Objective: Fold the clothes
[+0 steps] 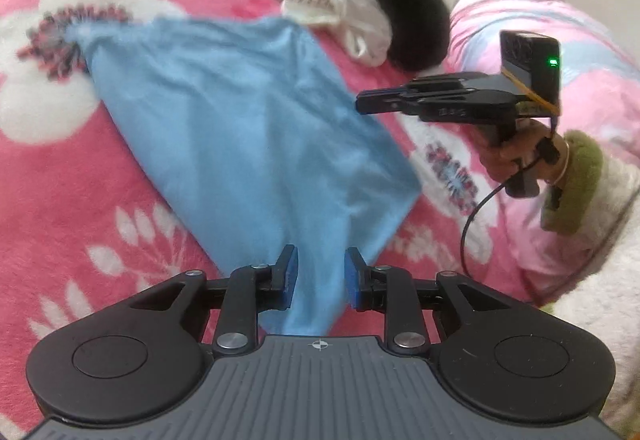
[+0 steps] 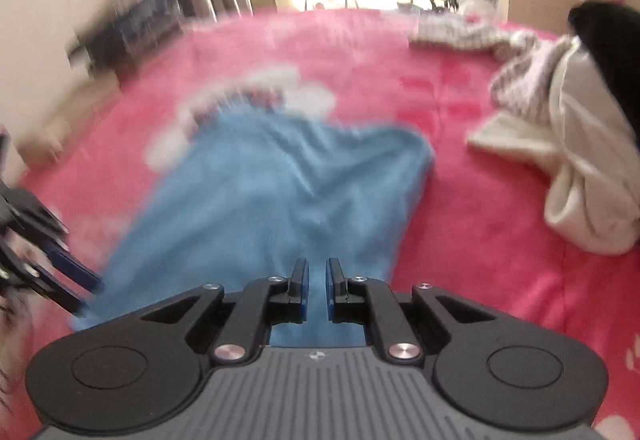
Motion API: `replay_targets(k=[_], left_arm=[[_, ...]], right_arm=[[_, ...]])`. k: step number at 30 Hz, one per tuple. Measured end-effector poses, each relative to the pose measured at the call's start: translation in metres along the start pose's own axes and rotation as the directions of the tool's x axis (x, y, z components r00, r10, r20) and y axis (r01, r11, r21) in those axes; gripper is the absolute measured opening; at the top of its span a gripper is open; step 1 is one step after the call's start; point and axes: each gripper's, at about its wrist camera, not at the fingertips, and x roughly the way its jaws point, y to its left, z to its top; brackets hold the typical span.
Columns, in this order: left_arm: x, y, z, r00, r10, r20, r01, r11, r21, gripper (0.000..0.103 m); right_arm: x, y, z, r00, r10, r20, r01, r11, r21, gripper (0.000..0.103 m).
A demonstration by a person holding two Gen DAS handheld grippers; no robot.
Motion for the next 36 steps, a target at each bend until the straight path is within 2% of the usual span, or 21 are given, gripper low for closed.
replay_targets(k=[2,4,8,11,13,16,17,20,23,25,26,27,28,30,32,34,35,36], left_arm=[[0.000,0.008,-0.010,1.000,0.003,-0.006,-0.003,1.000,-0.017,0.024],[-0.003,0.013,-0.011,1.000,-0.012,-0.007,0.012,0.999,-0.043,0.024],[-0.007,0.020,-0.011,0.999,-0.038,-0.012,0.036,0.996,-0.085,0.025],[-0.004,0.022,-0.010,0.999,-0.046,-0.020,0.045,0.995,-0.084,0.025],[-0.003,0.022,-0.010,0.999,-0.049,-0.021,0.047,0.995,-0.086,0.025],[-0.004,0.025,-0.011,0.998,-0.054,-0.020,0.052,0.994,-0.099,0.025],[-0.005,0.025,-0.011,0.998,-0.055,-0.020,0.053,0.993,-0.103,0.025],[-0.005,0.024,-0.009,0.998,-0.053,-0.024,0.050,0.994,-0.093,0.025],[-0.002,0.025,-0.008,0.998,-0.061,-0.030,0.058,0.994,-0.097,0.025],[-0.001,0.026,-0.008,0.997,-0.067,-0.033,0.064,0.993,-0.100,0.025],[-0.002,0.027,-0.008,0.997,-0.069,-0.033,0.066,0.992,-0.105,0.025],[-0.002,0.027,-0.008,0.997,-0.071,-0.034,0.067,0.991,-0.112,0.025],[-0.003,0.028,-0.008,0.997,-0.073,-0.034,0.068,0.991,-0.119,0.025],[-0.004,0.026,-0.008,0.997,-0.069,-0.034,0.064,0.991,-0.121,0.025],[-0.005,0.026,-0.008,0.997,-0.066,-0.032,0.062,0.991,-0.121,0.025],[-0.008,0.027,-0.007,0.997,-0.070,-0.028,0.066,0.989,-0.134,0.026],[-0.011,0.028,-0.006,0.997,-0.073,-0.025,0.068,0.987,-0.145,0.026],[-0.013,0.029,-0.004,0.997,-0.075,-0.023,0.071,0.985,-0.156,0.026]], right_arm=[[0.003,-0.020,-0.014,0.998,-0.048,-0.034,0.049,0.998,0.037,0.006],[-0.009,-0.027,-0.011,0.993,-0.107,-0.039,0.109,0.993,0.050,0.010],[-0.025,-0.024,0.018,0.996,-0.038,0.080,0.033,0.998,0.057,0.010],[0.007,-0.023,0.039,0.993,0.054,0.102,-0.060,0.997,0.057,0.009],[0.035,-0.037,0.040,0.997,0.024,0.067,-0.029,0.996,0.082,0.008],[0.046,-0.076,0.036,0.997,-0.046,0.067,0.028,0.969,0.245,0.010],[0.041,-0.081,0.040,0.995,-0.029,0.095,0.002,0.963,0.271,0.010],[0.040,-0.077,0.055,0.983,0.102,0.150,-0.139,0.954,0.266,0.011],[0.074,-0.071,0.069,0.976,0.190,0.108,-0.211,0.950,0.230,0.010],[0.096,-0.083,0.078,0.973,0.195,0.120,-0.220,0.940,0.259,0.000],[0.097,-0.095,0.083,0.973,0.170,0.154,-0.211,0.926,0.314,0.000],[0.091,-0.104,0.088,0.972,0.142,0.187,-0.202,0.914,0.352,0.009],[0.084,-0.109,0.090,0.964,0.149,0.219,-0.221,0.909,0.353,0.008],[0.075,-0.108,0.090,0.945,0.217,0.245,-0.292,0.898,0.330,0.010],[0.079,-0.103,0.087,0.934,0.286,0.214,-0.343,0.884,0.317,0.014],[0.097,-0.104,0.085,0.971,0.183,0.152,-0.224,0.921,0.319,0.016],[0.103,-0.110,0.083,0.980,0.143,0.141,-0.185,0.917,0.353,0.016],[0.102,-0.123,0.080,0.976,0.139,0.165,-0.198,0.881,0.430,0.018]])
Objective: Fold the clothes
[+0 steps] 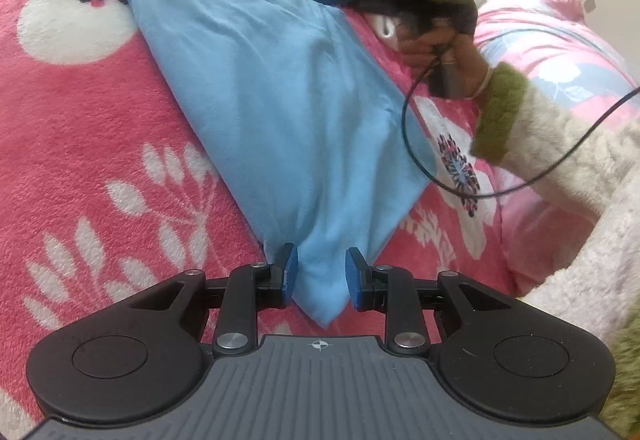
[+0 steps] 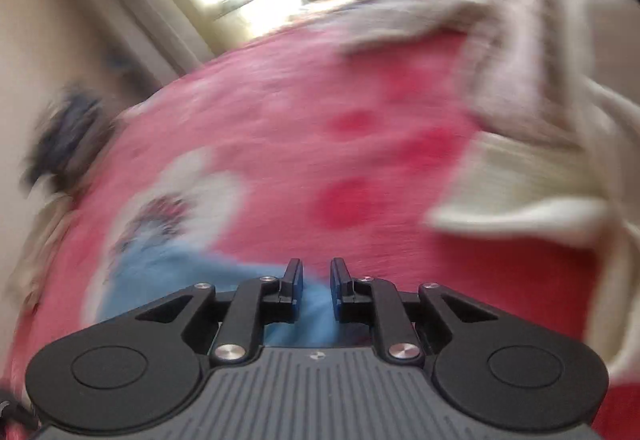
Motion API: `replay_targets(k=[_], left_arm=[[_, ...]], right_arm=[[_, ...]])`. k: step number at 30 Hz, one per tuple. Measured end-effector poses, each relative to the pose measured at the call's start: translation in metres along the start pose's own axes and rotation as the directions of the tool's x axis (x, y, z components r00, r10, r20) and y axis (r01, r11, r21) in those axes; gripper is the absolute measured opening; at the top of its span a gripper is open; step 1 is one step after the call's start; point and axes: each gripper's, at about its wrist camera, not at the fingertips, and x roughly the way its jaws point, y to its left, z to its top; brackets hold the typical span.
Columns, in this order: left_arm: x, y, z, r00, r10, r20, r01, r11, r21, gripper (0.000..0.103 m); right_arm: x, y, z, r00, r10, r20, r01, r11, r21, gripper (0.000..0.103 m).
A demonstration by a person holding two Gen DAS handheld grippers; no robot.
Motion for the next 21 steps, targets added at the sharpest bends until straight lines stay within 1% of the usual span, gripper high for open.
replay_targets(k=[1,2,3,4,5,6,8,10,12,14,15,17,21], left_arm=[[-0.005,0.000,0.003,1.000,0.001,0.016,-0.001,1.000,-0.008,0.027],[-0.010,0.001,0.007,0.999,0.004,0.036,-0.003,1.000,-0.016,0.030],[-0.017,0.002,0.012,0.998,0.009,0.063,-0.008,1.000,-0.019,0.032],[-0.024,0.004,0.017,0.996,0.015,0.092,-0.013,1.000,-0.022,0.034],[-0.026,0.007,0.024,0.993,0.034,0.115,-0.031,0.999,-0.029,0.036],[-0.027,0.011,0.030,0.989,0.056,0.136,-0.052,0.998,-0.037,0.037],[-0.029,0.019,0.043,0.979,0.102,0.177,-0.093,0.994,-0.055,0.040],[-0.019,0.029,0.054,0.971,0.152,0.184,-0.135,0.985,-0.103,0.040],[-0.009,0.039,0.063,0.969,0.174,0.175,-0.149,0.978,-0.147,0.040],[-0.002,0.048,0.069,0.971,0.172,0.168,-0.146,0.977,-0.155,0.040],[-0.001,0.050,0.073,0.971,0.165,0.171,-0.139,0.978,-0.155,0.040],[0.003,0.053,0.080,0.973,0.148,0.178,-0.121,0.981,-0.154,0.040],[0.011,0.063,0.096,0.975,0.111,0.190,-0.079,0.982,-0.169,0.039]], right_arm=[[-0.007,-0.009,0.002,0.999,0.018,0.027,-0.020,0.998,0.059,0.020],[-0.019,-0.013,0.002,0.997,0.054,0.058,-0.059,0.995,0.077,0.020],[-0.032,-0.016,0.000,0.993,0.081,0.085,-0.088,0.993,0.081,0.027],[-0.043,-0.016,-0.004,0.991,0.093,0.091,-0.100,0.992,0.072,0.044],[-0.050,-0.018,-0.010,0.991,0.109,0.076,-0.115,0.990,0.083,0.053],[-0.055,-0.022,-0.016,0.990,0.135,0.050,-0.139,0.984,0.109,0.057],[-0.060,-0.030,-0.030,0.984,0.178,-0.014,-0.173,0.971,0.162,0.057],[-0.058,-0.036,-0.044,0.979,0.192,-0.071,-0.176,0.965,0.194,0.057],[-0.052,-0.039,-0.053,0.972,0.201,-0.119,-0.176,0.966,0.192,0.058],[-0.044,-0.041,-0.059,0.961,0.227,-0.158,-0.195,0.961,0.199,0.059],[-0.042,-0.042,-0.057,0.956,0.245,-0.159,-0.213,0.957,0.197,0.061],[-0.031,-0.045,-0.047,0.943,0.291,-0.159,-0.256,0.945,0.205,0.060],[-0.003,-0.050,-0.026,0.912,0.383,-0.147,-0.344,0.909,0.235,0.056]])
